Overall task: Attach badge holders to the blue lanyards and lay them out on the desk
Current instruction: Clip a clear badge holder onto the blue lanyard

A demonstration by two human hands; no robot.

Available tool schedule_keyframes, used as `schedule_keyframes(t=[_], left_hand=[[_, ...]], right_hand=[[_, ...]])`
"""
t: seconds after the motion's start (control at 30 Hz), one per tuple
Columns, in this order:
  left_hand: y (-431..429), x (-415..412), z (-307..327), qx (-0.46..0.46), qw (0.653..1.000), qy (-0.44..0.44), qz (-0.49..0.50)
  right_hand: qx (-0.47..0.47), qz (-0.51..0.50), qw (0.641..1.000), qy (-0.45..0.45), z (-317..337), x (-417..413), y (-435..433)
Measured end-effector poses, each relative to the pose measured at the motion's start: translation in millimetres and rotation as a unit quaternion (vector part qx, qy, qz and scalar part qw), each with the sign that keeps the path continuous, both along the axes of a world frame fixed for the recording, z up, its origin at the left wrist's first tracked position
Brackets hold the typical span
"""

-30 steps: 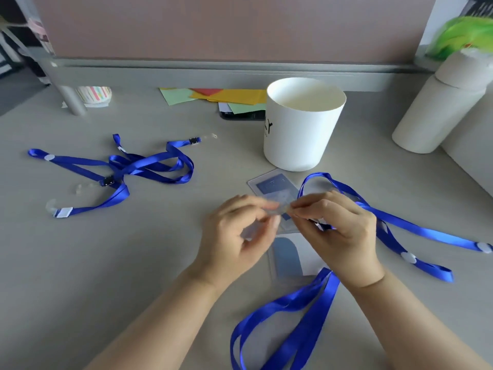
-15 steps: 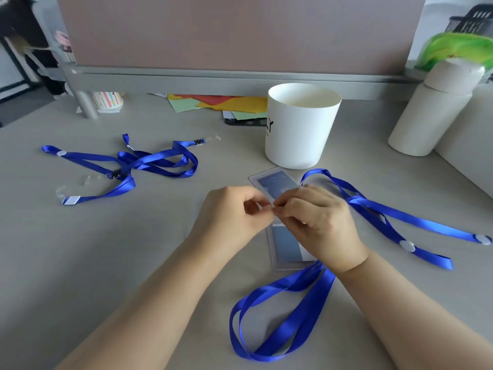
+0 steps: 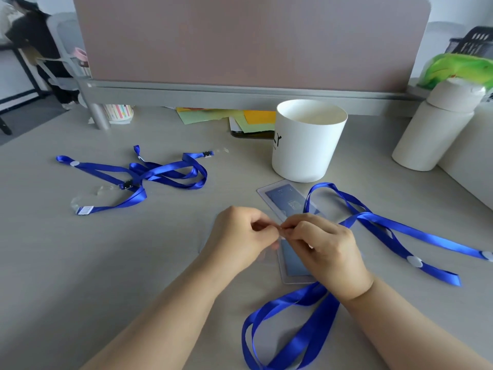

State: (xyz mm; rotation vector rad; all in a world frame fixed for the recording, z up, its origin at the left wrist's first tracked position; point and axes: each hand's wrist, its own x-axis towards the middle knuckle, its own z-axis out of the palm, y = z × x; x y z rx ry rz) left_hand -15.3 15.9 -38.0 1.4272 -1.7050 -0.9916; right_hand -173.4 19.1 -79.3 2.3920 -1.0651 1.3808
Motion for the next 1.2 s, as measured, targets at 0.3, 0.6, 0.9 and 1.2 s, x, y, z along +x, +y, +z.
schedule_keyframes(t=[0.3,0.6,0.9,1.2], left_hand=[[1,-4,2,0.087,0.984,0.156,0.016],[2,8,14,-0.046,0.986,-0.117,-0.109],[0,8,8,-0.094,0.982,-0.071,-0.151],[-4,3,-4,-0.161,0.984,0.015,-0.08]], right_hand=[[0.029,0.019,0.994,-0.1,1,3,4],[0.037,0.054,0.994,-0.086,0,11,4],[0.022,0.034,0.991,-0.125,9,12,6],[0.069,0.022,0.976,-0.205,12,8,3]])
